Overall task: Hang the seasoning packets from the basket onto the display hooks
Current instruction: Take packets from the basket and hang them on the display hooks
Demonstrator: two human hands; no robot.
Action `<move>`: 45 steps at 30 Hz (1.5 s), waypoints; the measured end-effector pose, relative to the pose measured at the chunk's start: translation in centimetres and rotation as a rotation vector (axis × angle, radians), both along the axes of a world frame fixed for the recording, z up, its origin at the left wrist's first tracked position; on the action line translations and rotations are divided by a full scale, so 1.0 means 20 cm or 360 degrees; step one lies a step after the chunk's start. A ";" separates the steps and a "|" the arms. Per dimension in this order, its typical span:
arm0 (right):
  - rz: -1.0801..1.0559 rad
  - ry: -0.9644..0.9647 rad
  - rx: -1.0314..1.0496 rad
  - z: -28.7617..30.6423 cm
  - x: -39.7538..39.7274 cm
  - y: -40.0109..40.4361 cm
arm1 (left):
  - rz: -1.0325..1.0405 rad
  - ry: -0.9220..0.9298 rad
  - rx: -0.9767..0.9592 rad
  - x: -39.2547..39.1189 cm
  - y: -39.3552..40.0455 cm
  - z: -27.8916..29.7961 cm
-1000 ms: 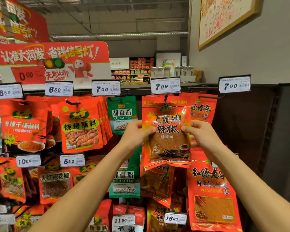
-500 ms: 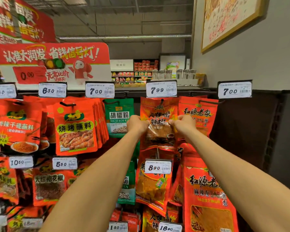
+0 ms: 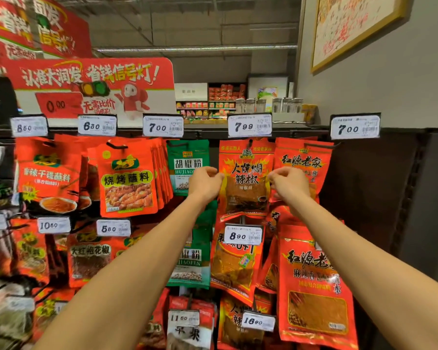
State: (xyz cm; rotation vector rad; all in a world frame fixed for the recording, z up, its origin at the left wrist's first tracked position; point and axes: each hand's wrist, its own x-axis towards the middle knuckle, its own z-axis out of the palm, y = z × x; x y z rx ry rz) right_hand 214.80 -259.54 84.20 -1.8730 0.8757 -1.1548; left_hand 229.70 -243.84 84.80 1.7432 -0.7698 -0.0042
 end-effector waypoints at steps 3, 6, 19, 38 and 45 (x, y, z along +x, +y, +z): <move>0.0208 -0.0166 0.0135 0.00 -0.06 0.11 | -0.0120 -0.0056 -0.0063 -0.01 0.13 0.01; 0.0415 -0.0236 0.0275 -0.02 -0.14 0.25 | -0.0433 0.0152 -0.0099 -0.05 0.30 0.01; 0.0548 -0.0294 0.0770 -0.70 -0.26 1.05 | -0.0667 0.0835 0.0033 0.11 1.16 -0.76; -0.0068 0.0903 0.2034 -3.10 -0.11 1.86 | 0.0300 0.2109 0.0933 0.16 1.94 -3.05; -0.0046 0.1378 0.2314 -4.20 -0.14 2.10 | 0.0371 0.2330 0.1291 0.07 2.09 -4.05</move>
